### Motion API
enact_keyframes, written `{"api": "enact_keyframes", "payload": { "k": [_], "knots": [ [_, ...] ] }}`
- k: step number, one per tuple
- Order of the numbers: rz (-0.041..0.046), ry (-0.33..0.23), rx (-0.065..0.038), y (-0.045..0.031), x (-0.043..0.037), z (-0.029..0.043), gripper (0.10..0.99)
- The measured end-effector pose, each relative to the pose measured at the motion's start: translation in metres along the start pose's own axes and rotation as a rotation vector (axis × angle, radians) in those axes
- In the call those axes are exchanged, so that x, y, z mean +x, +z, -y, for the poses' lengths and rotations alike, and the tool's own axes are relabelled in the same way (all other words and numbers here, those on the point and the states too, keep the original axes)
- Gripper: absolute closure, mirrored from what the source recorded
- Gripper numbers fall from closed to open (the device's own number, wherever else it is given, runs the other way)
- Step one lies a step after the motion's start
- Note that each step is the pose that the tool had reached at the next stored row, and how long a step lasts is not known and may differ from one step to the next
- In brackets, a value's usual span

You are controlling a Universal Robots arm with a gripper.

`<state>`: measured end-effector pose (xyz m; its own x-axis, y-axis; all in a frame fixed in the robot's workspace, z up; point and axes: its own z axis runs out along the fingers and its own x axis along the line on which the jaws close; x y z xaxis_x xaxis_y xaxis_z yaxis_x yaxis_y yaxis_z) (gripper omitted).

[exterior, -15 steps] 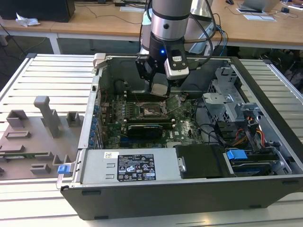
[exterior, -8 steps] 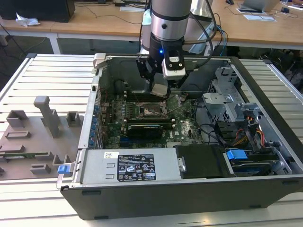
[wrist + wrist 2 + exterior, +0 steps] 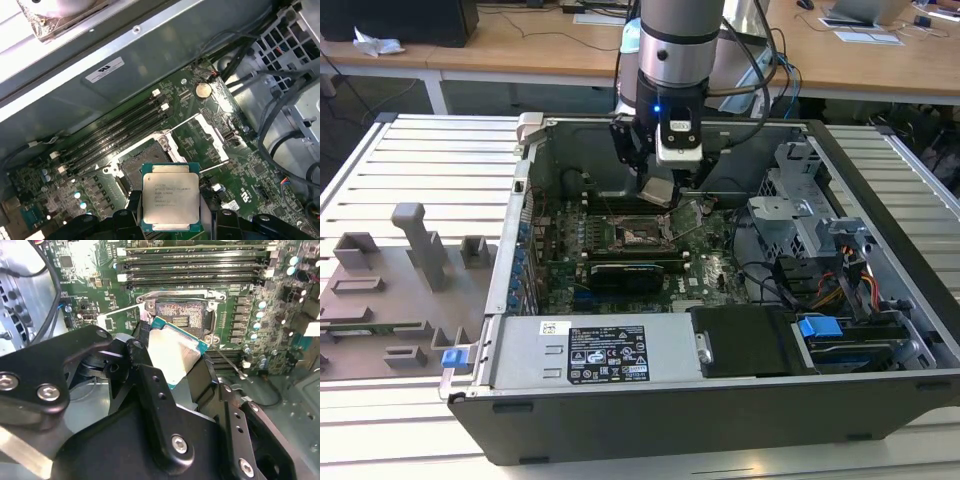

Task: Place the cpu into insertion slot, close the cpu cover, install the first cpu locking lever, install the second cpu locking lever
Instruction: 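Place the cpu into insertion slot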

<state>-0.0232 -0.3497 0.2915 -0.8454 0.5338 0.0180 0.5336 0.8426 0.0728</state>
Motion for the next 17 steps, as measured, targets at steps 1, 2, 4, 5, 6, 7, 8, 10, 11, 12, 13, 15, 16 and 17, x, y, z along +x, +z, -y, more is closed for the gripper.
{"api": "enact_keyframes", "payload": {
  "k": [1, 2, 4, 5, 6, 7, 8, 10, 11, 12, 13, 15, 16, 17],
  "knots": [
    [0.0019, 0.026, 0.0, 0.0002, 0.0, 0.0, 0.541],
    [0.0035, 0.046, -0.001, 0.0003, 0.0, 0.0, 0.541],
    [0.0052, 0.069, -0.001, 0.0005, 0.0, 0.0, 0.541],
    [0.0064, 0.085, -0.001, 0.0006, 0.0, 0.0001, 0.541],
    [0.0074, 0.098, -0.001, 0.0007, 0.0, 0.0, 0.541],
    [0.0083, 0.11, -0.002, 0.0007, 0.0, 0.0001, 0.541],
    [0.009, 0.12, -0.002, 0.0008, 0.0, 0.0001, 0.541],
    [0.0115, 0.152, -0.002, 0.001, 0.0, 0.0001, 0.541],
    [0.013, 0.173, -0.002, 0.0012, 0.0, 0.0001, 0.541],
    [0.014, 0.185, -0.003, 0.0012, 0.0, 0.0001, 0.541],
    [0.0146, 0.194, -0.003, 0.0013, 0.0, 0.0001, 0.541],
    [0.0163, 0.215, -0.003, 0.0015, 0.0, 0.0001, 0.541],
    [0.0177, 0.234, -0.003, 0.0016, 0.0, 0.0001, 0.541],
    [0.0188, 0.249, -0.003, 0.0017, 0.0, 0.0001, 0.541]
  ]
}}
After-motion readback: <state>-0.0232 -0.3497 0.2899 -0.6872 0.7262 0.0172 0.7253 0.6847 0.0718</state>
